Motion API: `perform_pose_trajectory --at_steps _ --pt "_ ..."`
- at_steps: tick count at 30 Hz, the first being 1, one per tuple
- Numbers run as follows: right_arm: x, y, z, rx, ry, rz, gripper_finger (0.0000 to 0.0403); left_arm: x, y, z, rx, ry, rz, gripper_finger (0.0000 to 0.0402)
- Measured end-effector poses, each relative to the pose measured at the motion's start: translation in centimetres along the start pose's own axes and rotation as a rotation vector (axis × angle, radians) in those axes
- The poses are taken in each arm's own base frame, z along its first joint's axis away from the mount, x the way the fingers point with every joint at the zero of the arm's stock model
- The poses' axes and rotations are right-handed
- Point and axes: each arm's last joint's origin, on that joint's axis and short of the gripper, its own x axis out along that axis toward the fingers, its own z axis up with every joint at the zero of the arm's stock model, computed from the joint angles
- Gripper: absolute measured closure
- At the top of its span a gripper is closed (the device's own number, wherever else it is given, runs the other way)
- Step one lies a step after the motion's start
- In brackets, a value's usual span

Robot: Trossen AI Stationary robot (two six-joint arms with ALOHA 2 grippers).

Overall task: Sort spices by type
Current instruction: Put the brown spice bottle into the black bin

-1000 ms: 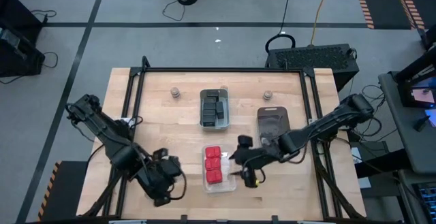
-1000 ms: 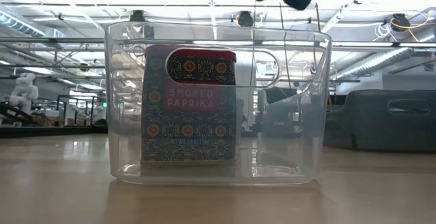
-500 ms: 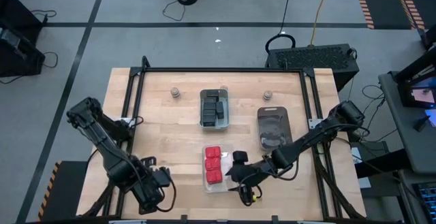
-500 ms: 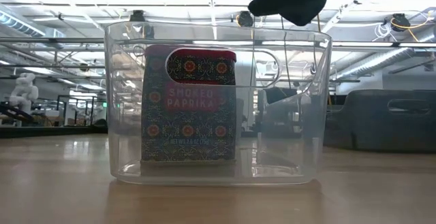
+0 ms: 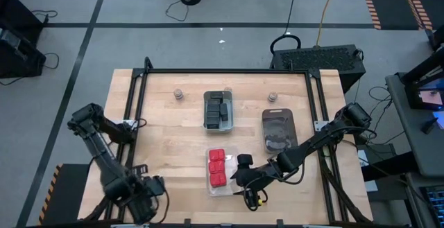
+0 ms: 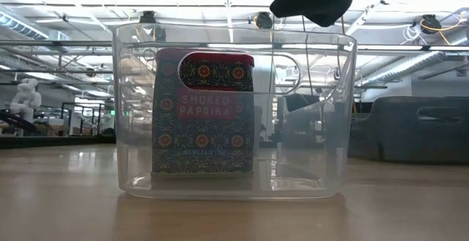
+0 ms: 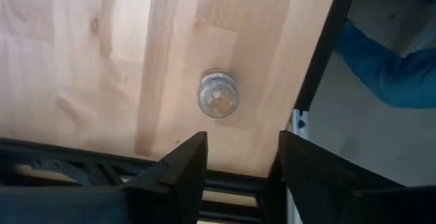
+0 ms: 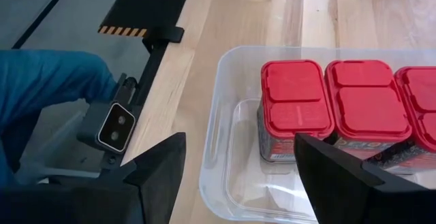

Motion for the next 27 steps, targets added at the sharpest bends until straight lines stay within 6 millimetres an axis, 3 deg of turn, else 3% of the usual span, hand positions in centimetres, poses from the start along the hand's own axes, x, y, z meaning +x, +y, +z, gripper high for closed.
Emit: perform_pose_trajectory --at_steps 8,13,21,24,27 --pt "0.0 0.0 0.0 -0.001 -0.001 0.000 0.0145 0.3 -0.7 -3.1 0.100 -0.148 0.113 0.0171" --pt "0.0 0.1 0.0 -0.002 -0.001 0.001 0.0145 1.9 -1.6 -4.3 0.159 -0.185 0.201 0.0129" --pt "0.0 0.1 0.0 -0.006 -0.001 0.002 0.0145 6.1 -3.2 -4.0 0.177 -0.120 0.328 0.0062" --pt "0.0 0.1 0.0 -0.006 -0.001 0.002 0.0145 7.5 -3.6 -3.5 0.144 -0.020 0.327 0.0053" --pt "0.0 0.1 0.0 -0.006 -0.001 0.002 0.0145 8.2 -4.3 -3.3 0.147 -0.043 0.289 0.0052"
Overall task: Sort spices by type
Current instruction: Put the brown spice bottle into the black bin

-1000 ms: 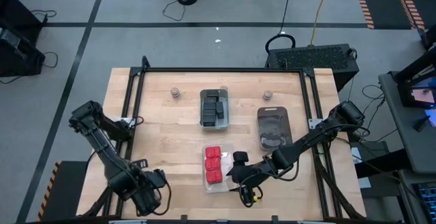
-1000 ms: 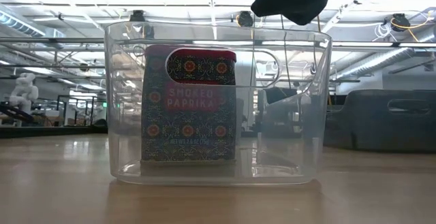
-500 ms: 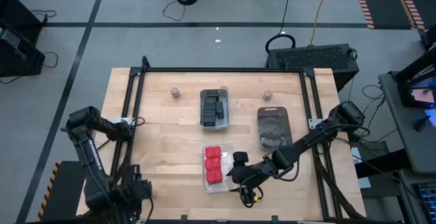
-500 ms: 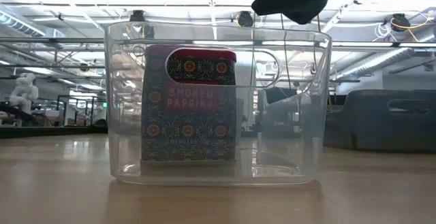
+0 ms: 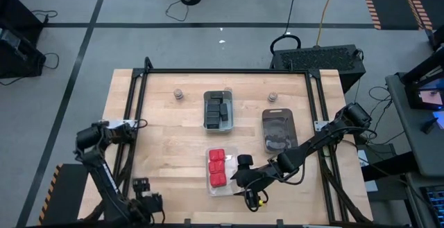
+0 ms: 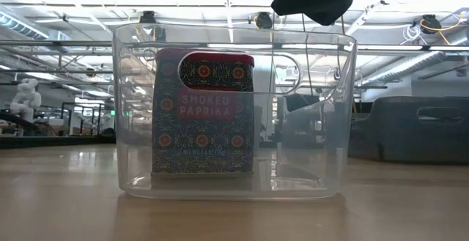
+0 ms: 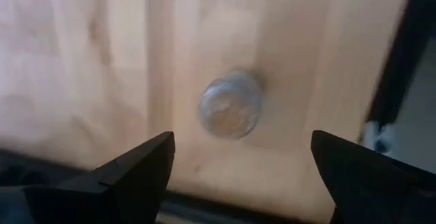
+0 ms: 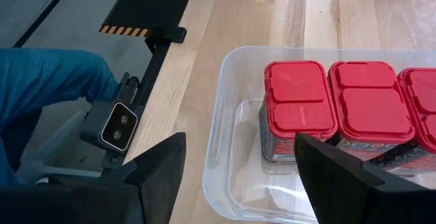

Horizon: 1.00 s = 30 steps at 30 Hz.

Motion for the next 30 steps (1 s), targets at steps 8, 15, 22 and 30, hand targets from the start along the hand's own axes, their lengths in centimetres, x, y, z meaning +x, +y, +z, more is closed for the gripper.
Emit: perform_pose_trajectory --at_steps 8,15,22,30 --pt "0.0 0.0 0.0 0.002 -0.004 0.001 0.0145 -1.2 1.2 -0.5 -0.040 -0.061 0.036 0.0052" --pt "0.0 0.0 0.1 0.005 -0.004 0.001 0.0145 -2.1 5.6 -3.8 -0.243 -0.221 -0.040 0.0052" --pt "0.0 0.0 -0.1 0.028 0.014 -0.004 0.0145 -1.7 8.0 -5.1 -0.362 -0.312 -0.217 0.0052" --pt "0.0 -0.1 -0.2 0.026 0.017 -0.006 0.0145 -0.2 6.6 -4.7 -0.348 -0.354 -0.146 0.0052"
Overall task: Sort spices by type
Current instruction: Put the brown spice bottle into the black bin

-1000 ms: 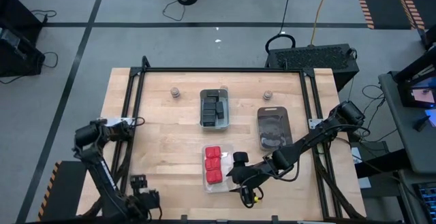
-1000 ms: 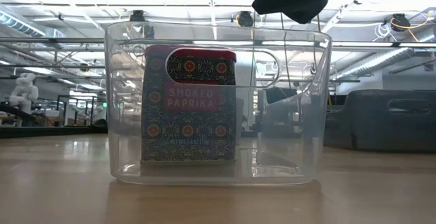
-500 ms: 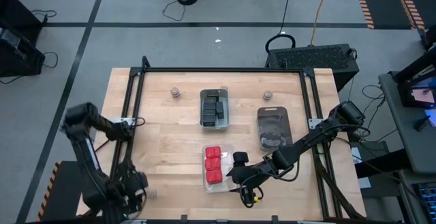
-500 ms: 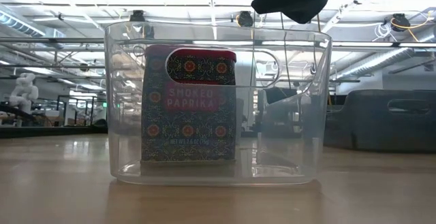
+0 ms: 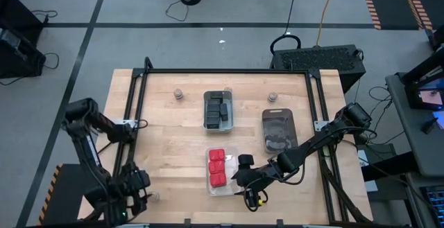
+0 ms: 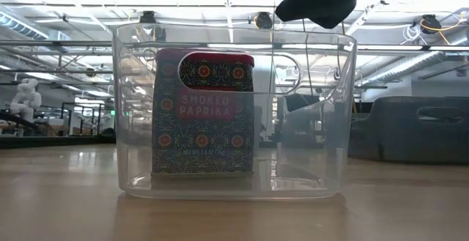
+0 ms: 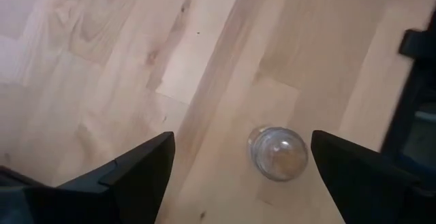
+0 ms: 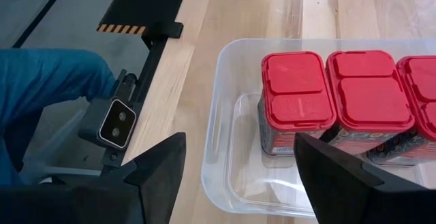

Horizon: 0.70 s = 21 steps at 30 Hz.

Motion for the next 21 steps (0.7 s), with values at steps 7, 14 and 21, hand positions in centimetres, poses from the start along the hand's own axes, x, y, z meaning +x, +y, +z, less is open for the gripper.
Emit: perform_pose_trajectory --at_steps 7,14,21 --pt "0.0 0.0 0.0 -0.022 0.000 -0.001 0.0145 2.2 -1.9 -1.0 0.052 0.013 0.005 0.0052" --pt "0.0 0.0 0.0 -0.025 -0.001 0.000 0.0145 3.8 -2.8 -1.9 0.095 0.068 0.022 0.0052" --pt "0.0 0.0 0.0 -0.024 -0.004 0.001 0.0145 5.1 -3.6 -2.4 0.114 0.071 0.023 0.0052"
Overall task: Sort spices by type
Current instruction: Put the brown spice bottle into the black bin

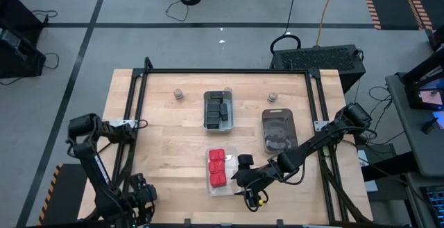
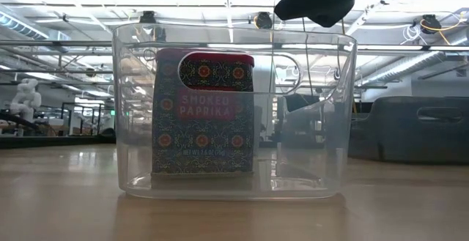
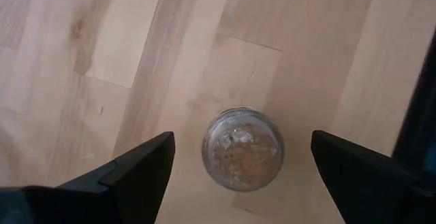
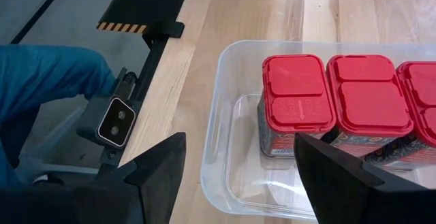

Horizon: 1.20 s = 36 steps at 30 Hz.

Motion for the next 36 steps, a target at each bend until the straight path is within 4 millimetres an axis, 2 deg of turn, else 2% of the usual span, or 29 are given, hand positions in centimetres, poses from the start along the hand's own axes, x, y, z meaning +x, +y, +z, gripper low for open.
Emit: perform_pose_trajectory --at_steps 4,11,20,28,31,36 --pt "0.00 0.01 0.03 0.001 -0.003 0.001 0.0145 0.75 -0.20 -0.21 0.009 0.003 0.028 0.0052" --pt "0.00 0.00 0.03 0.001 -0.003 0.000 0.0145 0.92 -0.14 0.05 -0.003 0.049 0.034 0.0060" --pt "0.01 -0.03 0.05 0.001 -0.004 0.000 0.0145 0.91 -0.07 0.02 0.000 0.053 0.040 0.0144" --pt "0.01 -0.03 0.05 0.004 -0.004 0.000 0.0145 0.87 -0.09 0.04 -0.002 0.052 0.038 0.0202" --pt "0.01 -0.03 0.05 0.004 -0.004 0.000 0.0145 0.85 -0.09 0.04 -0.002 0.052 0.038 0.0216" --pt "0.00 -0.02 0.04 0.002 -0.002 0.002 0.0145 0.90 -0.08 0.24 -0.008 0.054 0.039 0.0218"
